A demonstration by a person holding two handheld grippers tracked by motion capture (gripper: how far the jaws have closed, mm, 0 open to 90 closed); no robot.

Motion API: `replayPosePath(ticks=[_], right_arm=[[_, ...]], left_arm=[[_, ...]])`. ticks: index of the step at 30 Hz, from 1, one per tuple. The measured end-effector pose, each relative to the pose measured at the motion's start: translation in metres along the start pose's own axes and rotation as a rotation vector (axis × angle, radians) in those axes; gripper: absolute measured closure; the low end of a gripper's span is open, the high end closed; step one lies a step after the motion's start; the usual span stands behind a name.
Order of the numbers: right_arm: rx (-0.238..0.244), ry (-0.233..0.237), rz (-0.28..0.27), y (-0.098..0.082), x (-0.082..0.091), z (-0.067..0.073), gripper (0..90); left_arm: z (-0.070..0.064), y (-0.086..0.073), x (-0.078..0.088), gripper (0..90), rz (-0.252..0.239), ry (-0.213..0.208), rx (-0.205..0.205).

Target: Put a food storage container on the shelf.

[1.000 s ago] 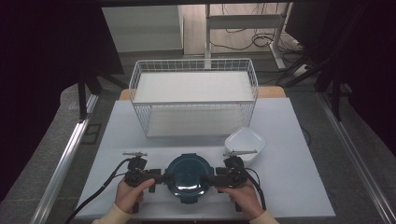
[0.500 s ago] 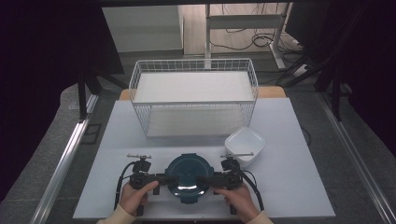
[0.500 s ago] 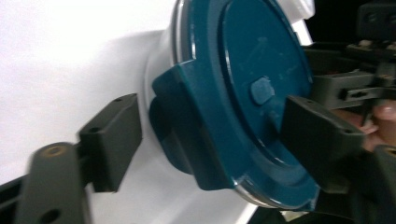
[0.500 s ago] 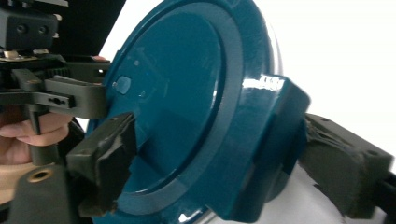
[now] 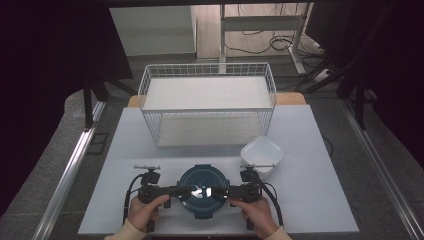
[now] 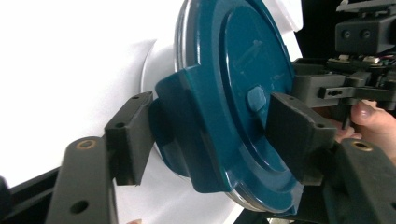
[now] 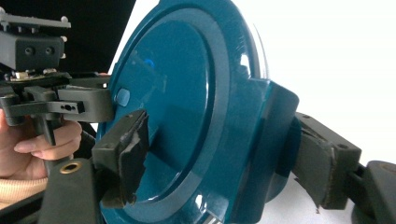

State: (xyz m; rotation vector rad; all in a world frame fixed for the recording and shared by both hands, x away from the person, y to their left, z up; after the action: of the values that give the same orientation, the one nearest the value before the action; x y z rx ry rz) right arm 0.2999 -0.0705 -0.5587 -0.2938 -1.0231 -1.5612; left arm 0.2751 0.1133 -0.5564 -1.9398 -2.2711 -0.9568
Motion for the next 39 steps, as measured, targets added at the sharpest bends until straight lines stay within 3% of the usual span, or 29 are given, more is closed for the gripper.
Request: replayPosePath(ticks=[6,11,15,39], right_arm=[[-0.036,0.014,-0.02,-0.001,0.004,-0.001,27.7],[-0.032,0.016,-0.029,-0.001,0.008,0.003,29.7],[-0.012,0.012,-0.039,0.0,0.009,0.007,30.5],[0.117,0.013,-0.094,0.021,0.032,0.022,32.0]], left_arm=[[-0.007,0.001,0.003,40.8,-0.025,0.002,-0.011],[-0.014,0.004,0.008,44.4,-0.048,0.024,-0.049],[-0.017,0.004,0.01,44.5,-0.058,0.039,-0.064],[-0.041,0.017,0.019,44.8,-0.081,0.034,-0.146]])
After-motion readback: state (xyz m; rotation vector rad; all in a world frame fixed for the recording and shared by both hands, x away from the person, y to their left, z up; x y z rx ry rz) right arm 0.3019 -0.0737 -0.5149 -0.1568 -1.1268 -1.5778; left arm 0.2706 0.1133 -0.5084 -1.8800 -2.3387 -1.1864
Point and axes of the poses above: each handheld gripper's, and its own axes: x roughly backward along the jaws, y roughly out of its top, z roughly to its left, the point moved 8 cm from there along -x, roughly forward along the jaws, and after that the axes turned 10 degrees about -y, right-handed, at the moved point
